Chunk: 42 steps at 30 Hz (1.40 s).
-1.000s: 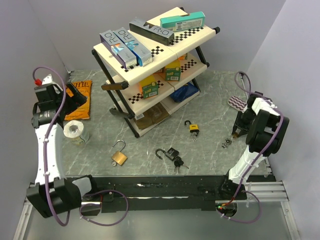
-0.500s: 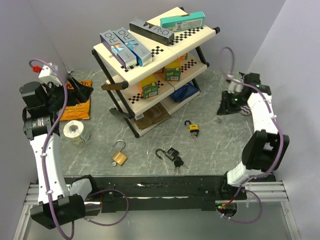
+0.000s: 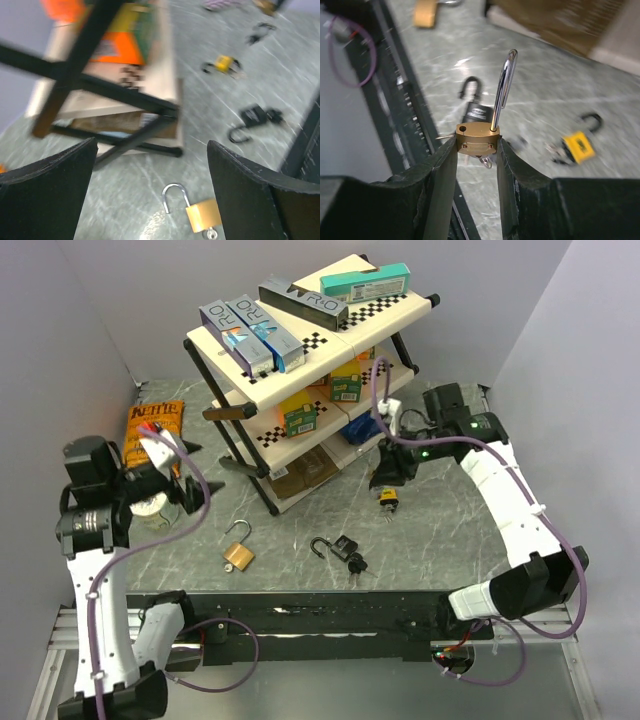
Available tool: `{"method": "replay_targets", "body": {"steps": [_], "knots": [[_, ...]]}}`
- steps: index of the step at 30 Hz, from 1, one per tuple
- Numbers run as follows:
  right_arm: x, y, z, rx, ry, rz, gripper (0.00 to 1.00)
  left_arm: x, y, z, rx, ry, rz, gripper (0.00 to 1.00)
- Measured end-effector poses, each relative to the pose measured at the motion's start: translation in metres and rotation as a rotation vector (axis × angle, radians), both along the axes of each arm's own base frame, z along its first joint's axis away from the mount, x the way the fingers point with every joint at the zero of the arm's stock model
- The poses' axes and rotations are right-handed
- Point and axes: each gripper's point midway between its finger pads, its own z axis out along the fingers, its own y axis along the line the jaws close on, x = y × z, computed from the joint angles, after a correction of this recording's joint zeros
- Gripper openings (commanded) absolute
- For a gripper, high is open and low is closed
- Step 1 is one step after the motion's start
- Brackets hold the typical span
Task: Lock with the key
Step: Pick up the lock from the center of the board.
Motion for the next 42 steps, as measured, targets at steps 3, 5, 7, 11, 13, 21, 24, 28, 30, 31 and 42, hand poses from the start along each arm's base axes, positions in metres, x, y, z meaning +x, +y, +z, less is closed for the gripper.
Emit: {"method": "replay_targets", "body": {"steps": [3, 5, 7, 11, 13, 21, 24, 28, 30, 31, 42], "knots": [[-0.018, 0.017, 0.000, 0.001, -0.007, 0.092, 0.00, -0.021, -0.020, -0.016, 0.039, -0.019, -0.123, 0.98], [-0.029, 0.026, 0.001, 0.000, -0.021, 0.146, 0.00, -0.030, -0.031, -0.021, 0.047, -0.023, -0.184, 0.99], [-0.044, 0.034, 0.002, -0.001, -0.041, 0.205, 0.00, -0.039, -0.043, -0.024, 0.044, -0.024, -0.249, 0.98], [-0.076, 0.048, 0.002, -0.004, -0.083, 0.323, 0.00, -0.051, -0.062, -0.032, 0.024, -0.015, -0.346, 0.90], [-0.090, 0.054, 0.002, -0.003, -0.099, 0.377, 0.00, -0.058, -0.076, -0.039, 0.013, -0.007, -0.400, 0.86], [-0.126, 0.072, 0.001, 0.002, -0.118, 0.529, 0.00, -0.080, -0.124, -0.039, 0.024, -0.125, -0.565, 0.71], [-0.134, 0.078, -0.001, 0.001, -0.108, 0.566, 0.00, -0.085, -0.139, -0.032, 0.018, -0.167, -0.603, 0.69], [-0.137, 0.087, -0.006, -0.009, -0.088, 0.598, 0.00, -0.089, -0.154, -0.030, 0.013, -0.180, -0.637, 0.67], [-0.137, 0.091, -0.010, -0.019, -0.080, 0.610, 0.00, -0.090, -0.161, -0.032, 0.010, -0.168, -0.646, 0.65], [-0.137, 0.092, -0.011, -0.024, -0.078, 0.614, 0.00, -0.091, -0.162, -0.032, 0.009, -0.162, -0.649, 0.64], [-0.140, 0.099, -0.007, -0.046, -0.117, 0.641, 0.00, -0.103, -0.180, -0.046, 0.026, -0.112, -0.713, 0.52]]}}
